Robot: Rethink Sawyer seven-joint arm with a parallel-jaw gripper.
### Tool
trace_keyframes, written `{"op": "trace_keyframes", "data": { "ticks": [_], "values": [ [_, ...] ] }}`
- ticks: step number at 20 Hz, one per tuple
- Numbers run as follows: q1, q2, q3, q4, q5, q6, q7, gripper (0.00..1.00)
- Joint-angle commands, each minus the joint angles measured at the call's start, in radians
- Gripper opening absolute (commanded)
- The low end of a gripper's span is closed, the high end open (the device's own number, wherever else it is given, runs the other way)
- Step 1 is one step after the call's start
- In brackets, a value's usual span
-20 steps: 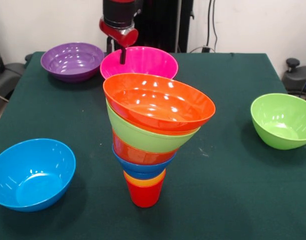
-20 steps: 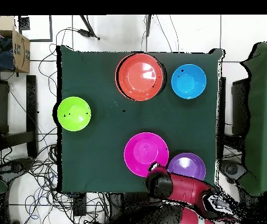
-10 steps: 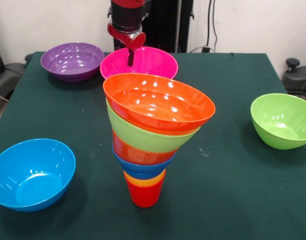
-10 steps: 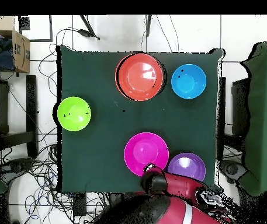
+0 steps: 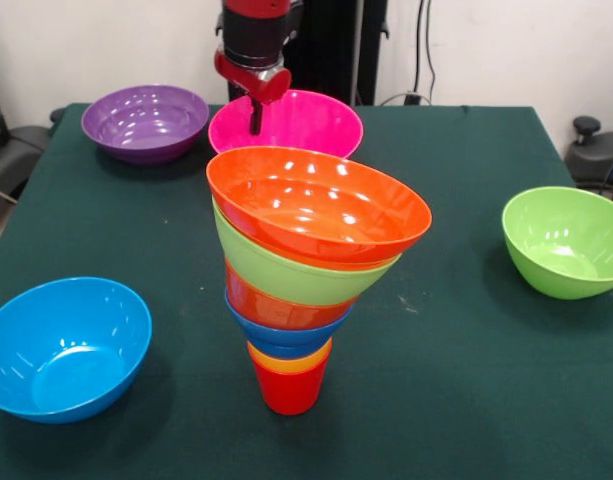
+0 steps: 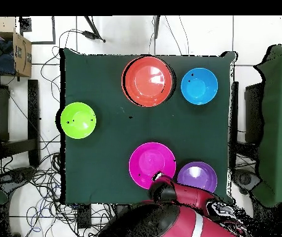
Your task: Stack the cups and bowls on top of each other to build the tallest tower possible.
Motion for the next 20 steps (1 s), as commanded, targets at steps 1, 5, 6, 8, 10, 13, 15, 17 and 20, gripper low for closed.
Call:
{"op": "trace_keyframes", "data": {
  "ticks": [1, 5, 6, 8, 10, 13, 15, 17, 20],
  "values": [
    [-0.006, 0.087, 0.070, -0.060, -0.015, -0.076, 0.081, 0.00],
    [-0.010, 0.075, 0.078, -0.062, -0.011, -0.054, 0.069, 0.00],
    [-0.010, 0.071, 0.079, -0.064, -0.010, -0.047, 0.066, 0.00],
    [-0.008, 0.039, 0.084, -0.069, -0.004, -0.019, 0.058, 0.00],
    [-0.011, -0.010, 0.098, -0.064, 0.009, 0.042, 0.046, 0.00],
    [-0.031, -0.095, 0.139, -0.054, 0.030, 0.165, 0.011, 0.00],
    [-0.039, -0.139, 0.159, -0.055, 0.044, 0.234, -0.008, 0.00],
    [-0.043, -0.183, 0.174, -0.053, 0.058, 0.298, -0.019, 0.00],
    [-0.041, -0.230, 0.183, -0.059, 0.066, 0.363, -0.026, 0.00]
  ]
}}
